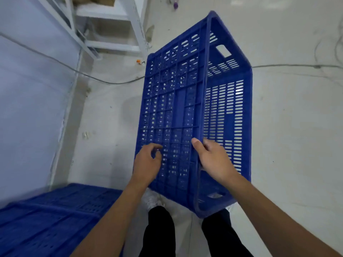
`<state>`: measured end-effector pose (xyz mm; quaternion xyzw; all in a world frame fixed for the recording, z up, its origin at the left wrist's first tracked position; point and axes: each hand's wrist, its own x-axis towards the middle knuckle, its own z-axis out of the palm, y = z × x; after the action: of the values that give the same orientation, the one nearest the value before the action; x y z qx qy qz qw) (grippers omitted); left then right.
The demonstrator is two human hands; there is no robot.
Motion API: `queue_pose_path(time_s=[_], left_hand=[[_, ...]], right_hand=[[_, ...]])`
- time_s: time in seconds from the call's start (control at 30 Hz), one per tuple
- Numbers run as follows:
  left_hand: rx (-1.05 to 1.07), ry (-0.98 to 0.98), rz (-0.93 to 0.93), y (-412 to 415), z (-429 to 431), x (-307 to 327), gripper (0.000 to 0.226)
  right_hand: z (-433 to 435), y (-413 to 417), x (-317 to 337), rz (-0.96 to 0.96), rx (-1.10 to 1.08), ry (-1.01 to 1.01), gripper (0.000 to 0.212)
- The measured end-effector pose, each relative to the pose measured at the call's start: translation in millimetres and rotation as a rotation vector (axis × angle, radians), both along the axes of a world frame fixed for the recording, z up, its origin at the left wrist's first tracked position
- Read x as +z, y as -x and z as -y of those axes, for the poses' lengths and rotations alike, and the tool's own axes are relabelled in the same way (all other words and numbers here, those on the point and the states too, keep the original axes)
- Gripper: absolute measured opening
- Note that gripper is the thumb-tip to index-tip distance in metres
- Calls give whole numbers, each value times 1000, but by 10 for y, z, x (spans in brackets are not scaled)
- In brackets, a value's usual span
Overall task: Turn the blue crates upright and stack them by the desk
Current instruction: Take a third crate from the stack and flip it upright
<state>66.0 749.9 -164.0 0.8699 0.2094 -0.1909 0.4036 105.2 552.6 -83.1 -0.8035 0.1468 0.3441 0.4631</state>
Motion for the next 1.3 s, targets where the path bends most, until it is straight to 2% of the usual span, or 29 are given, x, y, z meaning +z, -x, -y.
queue_pose_path(time_s=[0.1, 0.2, 0.3, 0.47, 0.63, 0.73, 0.9, 1.3], left_hand=[[68, 73, 30, -55, -124, 105, 19], [172, 181, -40, -60, -274, 153, 32], [285, 234, -73, 19, -550, 41, 40], [343, 265, -75, 137, -969, -180, 42], [339, 332, -119, 174, -1197, -370, 29], [401, 332, -164, 155, -1312, -456, 24], [479, 358, -224, 93, -1463, -606, 20], [413, 254, -316, 74, -1367, -893, 20]], right_hand=[[-441, -80, -100, 27, 135, 44, 47], [-901, -137, -238, 36, 230, 120, 46], [-1390, -115, -448, 9, 307, 201, 47], [-1958, 13, -802, 7, 447, 321, 46], [-2315, 77, -1026, -18, 592, 453, 19], [-2479, 78, -1116, -34, 642, 490, 15], [-2661, 63, -1249, -22, 696, 529, 20], [-2465, 109, -1558, -24, 851, 518, 30]])
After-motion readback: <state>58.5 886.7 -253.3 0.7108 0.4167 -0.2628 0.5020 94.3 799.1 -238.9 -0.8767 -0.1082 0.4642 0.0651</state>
